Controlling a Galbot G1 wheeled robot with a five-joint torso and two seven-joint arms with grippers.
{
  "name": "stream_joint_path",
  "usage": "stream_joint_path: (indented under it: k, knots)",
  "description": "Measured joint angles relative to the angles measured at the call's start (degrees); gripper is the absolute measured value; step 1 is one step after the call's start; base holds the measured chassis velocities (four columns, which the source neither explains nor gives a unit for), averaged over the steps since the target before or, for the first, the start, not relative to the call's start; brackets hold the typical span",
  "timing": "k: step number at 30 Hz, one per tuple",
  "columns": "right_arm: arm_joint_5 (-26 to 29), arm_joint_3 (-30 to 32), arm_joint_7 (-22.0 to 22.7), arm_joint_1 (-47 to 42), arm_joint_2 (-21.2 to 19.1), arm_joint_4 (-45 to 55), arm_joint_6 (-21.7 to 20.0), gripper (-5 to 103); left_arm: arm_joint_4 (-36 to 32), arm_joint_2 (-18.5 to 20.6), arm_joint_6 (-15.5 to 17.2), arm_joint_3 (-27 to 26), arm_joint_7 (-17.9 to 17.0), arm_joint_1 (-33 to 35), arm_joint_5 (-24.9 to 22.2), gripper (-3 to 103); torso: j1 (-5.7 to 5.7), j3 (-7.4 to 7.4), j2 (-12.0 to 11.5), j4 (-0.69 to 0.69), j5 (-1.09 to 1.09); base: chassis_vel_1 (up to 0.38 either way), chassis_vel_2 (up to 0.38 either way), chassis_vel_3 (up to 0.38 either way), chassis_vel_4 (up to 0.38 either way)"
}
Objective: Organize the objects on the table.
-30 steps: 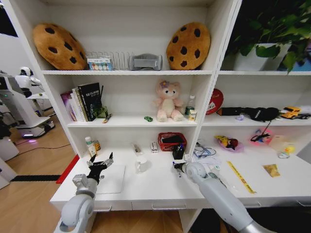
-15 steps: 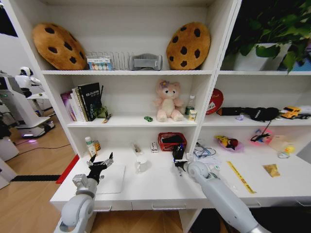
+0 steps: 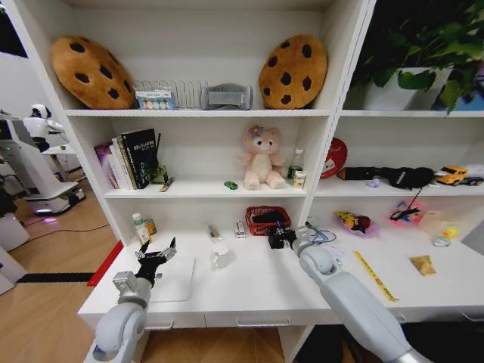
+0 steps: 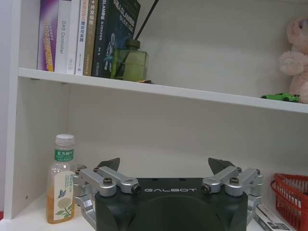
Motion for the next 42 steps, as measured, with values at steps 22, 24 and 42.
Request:
stream_joint_path:
  k: [22, 24, 42]
  knots:
    - [-5.28, -2.14, -4.66, 10.25, 7.22, -16.76, 12.87, 10, 0.00, 0.00, 0.00, 0.00, 0.00, 0.00, 0.00, 100, 0.00, 0.00, 0.00, 0.01, -0.01, 0.000, 0.000, 0.000, 0.000]
    - [-5.69, -2.14, -4.65, 10.35, 7.49, -17.41, 12.90, 10, 0.00, 0.00, 0.00, 0.00, 0.00, 0.00, 0.00, 100, 0.00, 0.00, 0.00, 0.01, 0.00, 0.000, 0.000, 0.000, 0.000]
    - [-6.41, -0.94, -3.53, 9.65, 8.13, -19.21, 13.45, 10, 0.00, 0.00, 0.00, 0.00, 0.00, 0.00, 0.00, 100, 0.00, 0.00, 0.00, 0.00, 0.00, 0.000, 0.000, 0.000, 0.000]
